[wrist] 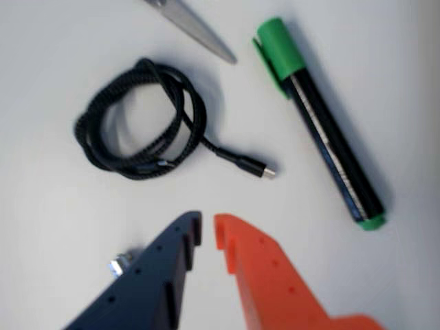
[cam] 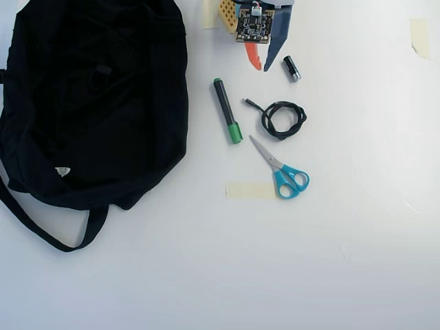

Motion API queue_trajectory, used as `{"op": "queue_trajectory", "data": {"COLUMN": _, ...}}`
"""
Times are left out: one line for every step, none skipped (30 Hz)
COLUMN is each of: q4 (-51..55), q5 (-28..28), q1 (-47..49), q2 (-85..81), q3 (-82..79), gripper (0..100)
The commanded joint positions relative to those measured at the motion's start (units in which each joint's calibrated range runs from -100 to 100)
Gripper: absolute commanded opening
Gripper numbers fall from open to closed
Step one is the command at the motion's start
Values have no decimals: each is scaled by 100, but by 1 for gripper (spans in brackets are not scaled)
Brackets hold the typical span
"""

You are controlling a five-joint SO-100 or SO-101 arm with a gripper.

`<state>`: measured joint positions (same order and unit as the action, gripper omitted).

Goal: Put the bike light into the black bag

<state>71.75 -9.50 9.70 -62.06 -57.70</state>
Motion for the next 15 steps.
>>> {"op": "queue_trajectory", "data": {"q4": -560, "q5": 179, "q1": -50, "q2": -1421, "q3": -1534, "gripper": 2}}
{"op": "queue_trajectory", "data": {"q4": -603, "q5": 305, "q1": -65, "q2": -1753, "q3": -1894, "gripper": 2}}
{"op": "queue_trajectory", "data": {"q4": -611, "q5": 426, "q1": -72, "q2": -2093, "q3": -2190, "gripper": 2}}
{"op": "queue_trajectory", "data": {"q4": -551, "q5": 520, "q1": -80, "q2": -2441, "q3": -2451, "gripper": 2}}
{"op": "queue_trajectory", "data": {"q4": -508, "q5": 567, "q1": -80, "q2": -2790, "q3": -2720, "gripper": 2}}
{"op": "queue_trajectory", "data": {"q4": -396, "q5": 557, "q1": -80, "q2": -3147, "q3": -2972, "gripper": 2}}
{"op": "queue_trajectory", "data": {"q4": -284, "q5": 536, "q1": -80, "q2": -3495, "q3": -3214, "gripper": 2}}
{"op": "queue_trajectory", "data": {"q4": -172, "q5": 525, "q1": -80, "q2": -3744, "q3": -3439, "gripper": 2}}
{"op": "queue_trajectory", "data": {"q4": -77, "q5": 525, "q1": -87, "q2": -3794, "q3": -3574, "gripper": 2}}
{"op": "queue_trajectory", "data": {"q4": 9, "q5": 520, "q1": -87, "q2": -3794, "q3": -3699, "gripper": 2}}
{"op": "queue_trajectory", "data": {"q4": 69, "q5": 520, "q1": -87, "q2": -3769, "q3": -3789, "gripper": 2}}
{"op": "queue_trajectory", "data": {"q4": 129, "q5": 520, "q1": -87, "q2": -3769, "q3": -3906, "gripper": 2}}
{"op": "queue_trajectory", "data": {"q4": 164, "q5": 557, "q1": -42, "q2": -3769, "q3": -4032, "gripper": 2}}
{"op": "queue_trajectory", "data": {"q4": 121, "q5": 567, "q1": -42, "q2": -3769, "q3": -4104, "gripper": 2}}
{"op": "queue_trajectory", "data": {"q4": 112, "q5": 551, "q1": -57, "q2": -3769, "q3": -4113, "gripper": 2}}
